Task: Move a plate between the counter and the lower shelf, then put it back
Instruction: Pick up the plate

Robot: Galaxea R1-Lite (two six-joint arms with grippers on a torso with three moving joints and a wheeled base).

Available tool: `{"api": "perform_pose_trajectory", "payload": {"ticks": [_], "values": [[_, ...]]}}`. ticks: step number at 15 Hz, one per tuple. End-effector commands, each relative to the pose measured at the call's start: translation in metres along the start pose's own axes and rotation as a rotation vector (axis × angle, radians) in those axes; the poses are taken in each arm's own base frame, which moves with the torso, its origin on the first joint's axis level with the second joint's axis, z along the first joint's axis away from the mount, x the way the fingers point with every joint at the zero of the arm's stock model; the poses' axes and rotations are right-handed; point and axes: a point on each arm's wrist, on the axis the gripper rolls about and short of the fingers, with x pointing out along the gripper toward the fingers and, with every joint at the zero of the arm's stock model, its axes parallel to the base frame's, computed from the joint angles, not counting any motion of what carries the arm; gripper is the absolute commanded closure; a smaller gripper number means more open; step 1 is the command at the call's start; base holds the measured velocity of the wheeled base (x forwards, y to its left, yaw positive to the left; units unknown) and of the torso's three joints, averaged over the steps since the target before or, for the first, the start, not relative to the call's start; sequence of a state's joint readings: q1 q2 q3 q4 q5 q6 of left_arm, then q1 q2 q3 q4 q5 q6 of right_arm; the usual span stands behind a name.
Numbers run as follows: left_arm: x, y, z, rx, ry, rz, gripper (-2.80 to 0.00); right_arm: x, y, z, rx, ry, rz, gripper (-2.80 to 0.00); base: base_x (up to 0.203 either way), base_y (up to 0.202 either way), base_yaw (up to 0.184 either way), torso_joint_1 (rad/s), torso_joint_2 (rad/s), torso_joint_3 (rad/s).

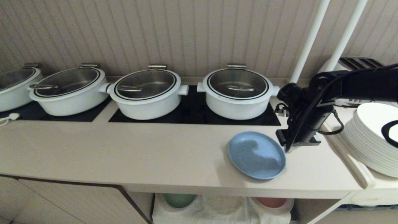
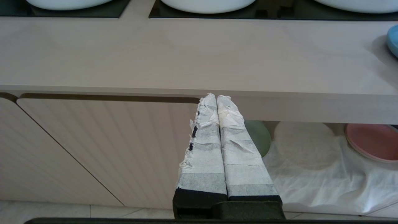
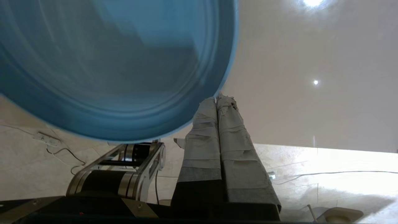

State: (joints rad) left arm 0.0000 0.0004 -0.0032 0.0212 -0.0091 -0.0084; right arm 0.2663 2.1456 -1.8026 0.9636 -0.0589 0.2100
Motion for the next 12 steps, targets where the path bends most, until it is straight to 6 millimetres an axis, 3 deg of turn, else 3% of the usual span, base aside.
{"api": "perform_pose_trajectory", "payload": {"ticks": [1,2,12], "values": [[0.0,0.0,0.0,0.001,0.0,0.0,0.0,0.002,-0.002,0.004,0.007,0.0,-0.001,0.0,0.0,0.0,0.0,0.0,0.0,0.0],[0.0,0.0,0.0,0.001,0.0,0.0,0.0,0.002,-0.002,0.005,0.007,-0.004,0.0,-2.8,0.0,0.0,0.0,0.0,0.0,0.0],[0.0,0.0,0.0,-0.001,0.0,0.0,0.0,0.019,-0.003,0.01,0.009,0.017,-0.014,-2.8,0.0,0.0,0.0,0.0,0.0,0.0]]}}
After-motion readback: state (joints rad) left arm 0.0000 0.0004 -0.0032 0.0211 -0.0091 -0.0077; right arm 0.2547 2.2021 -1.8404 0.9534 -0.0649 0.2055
